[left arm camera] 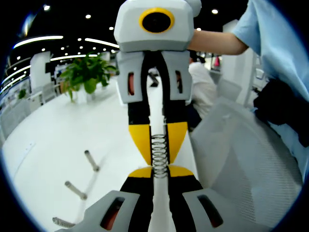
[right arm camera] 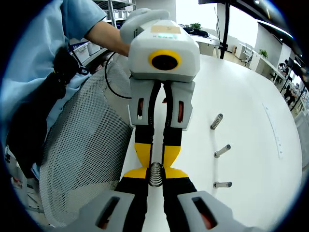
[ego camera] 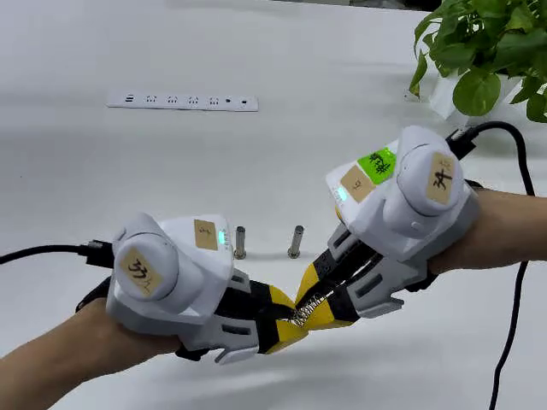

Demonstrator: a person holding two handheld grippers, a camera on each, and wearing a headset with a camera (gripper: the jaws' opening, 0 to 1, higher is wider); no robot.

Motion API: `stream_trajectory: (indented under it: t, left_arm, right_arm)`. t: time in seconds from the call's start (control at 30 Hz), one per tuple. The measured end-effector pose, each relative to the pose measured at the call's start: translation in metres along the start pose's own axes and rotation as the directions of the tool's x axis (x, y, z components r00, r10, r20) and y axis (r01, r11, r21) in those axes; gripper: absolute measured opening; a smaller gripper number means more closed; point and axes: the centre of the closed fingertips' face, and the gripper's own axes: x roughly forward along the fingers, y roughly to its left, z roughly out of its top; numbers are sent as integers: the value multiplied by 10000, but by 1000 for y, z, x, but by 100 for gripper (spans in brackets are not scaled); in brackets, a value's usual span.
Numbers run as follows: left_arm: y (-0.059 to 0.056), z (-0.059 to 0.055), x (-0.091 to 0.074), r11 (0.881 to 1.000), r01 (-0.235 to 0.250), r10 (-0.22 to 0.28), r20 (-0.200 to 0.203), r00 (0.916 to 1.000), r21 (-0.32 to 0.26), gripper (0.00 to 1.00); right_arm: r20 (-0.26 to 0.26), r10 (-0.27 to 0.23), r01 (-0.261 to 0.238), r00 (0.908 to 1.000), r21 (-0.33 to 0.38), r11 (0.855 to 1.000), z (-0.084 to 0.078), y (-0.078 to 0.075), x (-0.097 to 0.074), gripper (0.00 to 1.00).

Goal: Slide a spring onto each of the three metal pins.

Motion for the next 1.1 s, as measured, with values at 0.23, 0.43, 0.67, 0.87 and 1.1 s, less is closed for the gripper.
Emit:
stream_trajectory:
  t: [0.23,0.43,0.67,0.87,1.1]
  left_arm:
    - [1,0,-1,9995,-277,279,167,9995,-126,10]
    - [5,0,-3,9976,-675,678,342,9971,-122,11]
    - [17,-12,-17,9876,-1522,1531,219,9880,-380,27]
    - [32,-18,-37,9630,-2455,2517,459,9667,-1111,48]
    - [55,-28,-68,9133,-3564,3734,555,9260,-1969,66]
  right_arm:
    - [-27,46,-47,10000,-85,10000,0,0,1,12]
    - [-16,-58,58,10000,-59,10000,1,-4,1,12]
    - [74,-90,90,9999,11,10000,6,-8,1,12]
    - [-2,-75,75,10000,-13,10000,4,-11,2,12]
    - [-195,-211,210,9996,-41,9998,2,-19,2,12]
